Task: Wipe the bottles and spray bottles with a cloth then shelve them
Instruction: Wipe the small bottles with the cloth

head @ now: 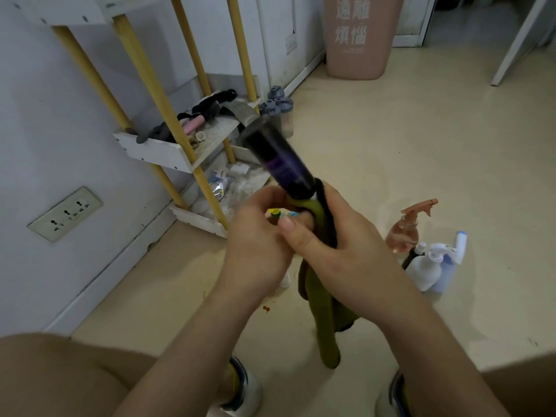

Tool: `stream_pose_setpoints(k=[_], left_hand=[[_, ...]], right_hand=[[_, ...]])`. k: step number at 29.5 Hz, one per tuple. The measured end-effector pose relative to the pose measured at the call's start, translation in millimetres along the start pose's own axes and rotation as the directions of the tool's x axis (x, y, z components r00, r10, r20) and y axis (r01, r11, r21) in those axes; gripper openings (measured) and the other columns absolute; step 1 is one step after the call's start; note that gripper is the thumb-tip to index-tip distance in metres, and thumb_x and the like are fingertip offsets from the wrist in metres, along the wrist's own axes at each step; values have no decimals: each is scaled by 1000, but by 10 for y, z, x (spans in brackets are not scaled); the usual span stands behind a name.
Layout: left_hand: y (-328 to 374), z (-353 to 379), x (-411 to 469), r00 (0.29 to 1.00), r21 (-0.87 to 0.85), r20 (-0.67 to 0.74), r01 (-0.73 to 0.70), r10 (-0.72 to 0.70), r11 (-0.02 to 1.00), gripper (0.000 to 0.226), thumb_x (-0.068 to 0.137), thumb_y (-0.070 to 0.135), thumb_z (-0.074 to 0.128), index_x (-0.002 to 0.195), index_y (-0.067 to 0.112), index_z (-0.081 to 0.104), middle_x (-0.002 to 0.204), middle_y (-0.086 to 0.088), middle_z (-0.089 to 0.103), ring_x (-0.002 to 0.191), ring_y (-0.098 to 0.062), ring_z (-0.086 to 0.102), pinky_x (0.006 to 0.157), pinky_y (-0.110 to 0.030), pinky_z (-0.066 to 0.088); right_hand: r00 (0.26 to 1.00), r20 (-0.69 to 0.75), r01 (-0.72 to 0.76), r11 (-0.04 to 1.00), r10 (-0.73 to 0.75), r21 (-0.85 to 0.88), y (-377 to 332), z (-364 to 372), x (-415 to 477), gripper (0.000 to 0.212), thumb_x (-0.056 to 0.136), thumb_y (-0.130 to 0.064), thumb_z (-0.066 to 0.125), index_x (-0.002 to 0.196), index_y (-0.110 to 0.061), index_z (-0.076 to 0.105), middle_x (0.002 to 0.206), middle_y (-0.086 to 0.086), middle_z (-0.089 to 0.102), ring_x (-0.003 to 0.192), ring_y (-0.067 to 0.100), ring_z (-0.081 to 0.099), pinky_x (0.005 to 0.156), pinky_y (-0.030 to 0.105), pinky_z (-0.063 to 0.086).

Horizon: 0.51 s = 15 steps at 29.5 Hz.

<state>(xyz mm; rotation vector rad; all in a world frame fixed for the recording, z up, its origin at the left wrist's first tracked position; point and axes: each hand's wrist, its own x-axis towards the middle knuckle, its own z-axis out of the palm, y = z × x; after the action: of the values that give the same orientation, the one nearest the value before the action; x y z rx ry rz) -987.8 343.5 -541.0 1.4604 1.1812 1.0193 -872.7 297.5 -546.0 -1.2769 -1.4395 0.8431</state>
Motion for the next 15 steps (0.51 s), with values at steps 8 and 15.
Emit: stream_pose_setpoints(k=[8, 15], left_hand=[[247, -271, 69, 973, 328, 219, -146, 76, 933, 34, 86, 18, 71, 117, 29, 63, 95, 11, 68, 85, 0, 65, 72, -13, 53], [377, -172, 92, 1000, -587, -11, -28, 26, 809, 24, 83, 33, 69, 96, 15, 59, 87, -10, 69, 82, -25, 71, 81, -38, 57]], right_hand=[[965, -255, 88, 989, -55, 121, 189, -46, -23, 14, 98, -28, 51, 107, -33, 60, 71, -10, 62, 62, 2, 57, 55, 11, 41], [941, -171, 180, 861, -291, -476, 191, 37, 15, 38, 91, -44, 48, 110, -15, 64, 79, -11, 54, 70, 6, 47, 64, 14, 39]])
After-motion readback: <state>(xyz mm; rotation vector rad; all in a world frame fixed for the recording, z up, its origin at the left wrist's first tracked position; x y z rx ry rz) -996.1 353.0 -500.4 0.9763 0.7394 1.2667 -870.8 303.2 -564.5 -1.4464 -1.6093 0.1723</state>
